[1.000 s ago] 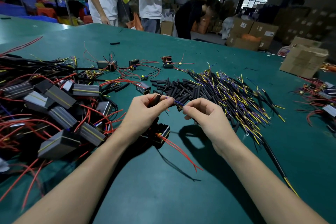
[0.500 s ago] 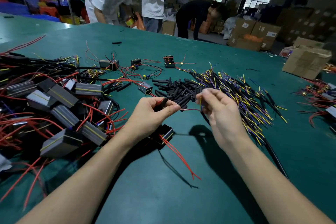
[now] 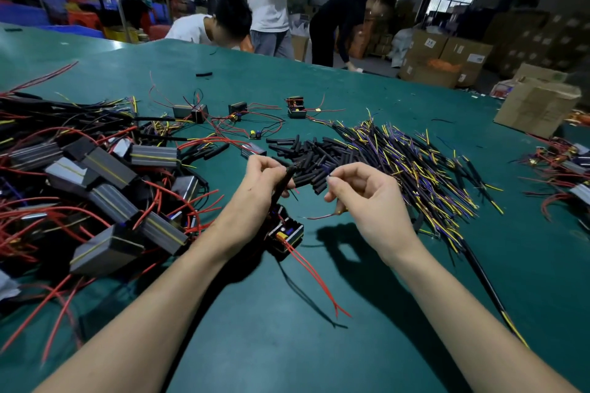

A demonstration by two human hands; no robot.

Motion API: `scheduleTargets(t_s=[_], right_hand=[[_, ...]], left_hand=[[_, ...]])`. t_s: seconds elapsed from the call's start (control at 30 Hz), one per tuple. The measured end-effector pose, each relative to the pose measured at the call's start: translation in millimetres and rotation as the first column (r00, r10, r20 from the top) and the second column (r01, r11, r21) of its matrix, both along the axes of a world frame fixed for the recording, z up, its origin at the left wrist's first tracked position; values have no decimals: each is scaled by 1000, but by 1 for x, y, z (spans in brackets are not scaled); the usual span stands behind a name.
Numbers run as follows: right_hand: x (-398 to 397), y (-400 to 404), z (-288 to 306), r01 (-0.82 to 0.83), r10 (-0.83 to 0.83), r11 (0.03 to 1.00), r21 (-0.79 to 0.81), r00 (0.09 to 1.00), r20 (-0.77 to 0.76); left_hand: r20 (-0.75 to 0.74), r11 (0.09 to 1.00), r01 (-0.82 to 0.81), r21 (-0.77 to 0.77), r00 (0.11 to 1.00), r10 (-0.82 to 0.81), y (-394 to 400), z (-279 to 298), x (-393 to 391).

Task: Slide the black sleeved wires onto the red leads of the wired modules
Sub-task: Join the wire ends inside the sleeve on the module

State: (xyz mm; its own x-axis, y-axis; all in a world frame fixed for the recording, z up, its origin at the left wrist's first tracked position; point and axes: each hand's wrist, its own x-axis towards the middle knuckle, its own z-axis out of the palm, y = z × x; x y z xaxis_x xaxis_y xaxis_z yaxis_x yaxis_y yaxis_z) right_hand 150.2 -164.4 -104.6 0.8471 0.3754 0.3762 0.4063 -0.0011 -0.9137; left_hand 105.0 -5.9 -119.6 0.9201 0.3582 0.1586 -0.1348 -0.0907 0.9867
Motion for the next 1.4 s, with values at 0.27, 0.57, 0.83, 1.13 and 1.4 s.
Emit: scheduleTargets(t_s=[0.27,0.57,0.83,1.13,1.4], right_hand=[[-1,-2,-5,14,-13,998,-55,1000,9],[-8,-1,-4,17,-15,999,-30,999,42],[-15,6,2,-70,68,997,38,997,47],[-11,7,3,5,-6,999,33,1000,17],[-7,-3,1,9,-9,998,-65,1000,-2]], left_hand=[[135,995,40,93,989,-53,-1,-1,-8],[172,999,-35,23,985,31,-4,2,-7],[199,998,-60,22,978,54,-8,1,-4],[216,995,86,56,972,-96,-12,2,-6],[171,990,132,57,975,-140,-8,2,-3]])
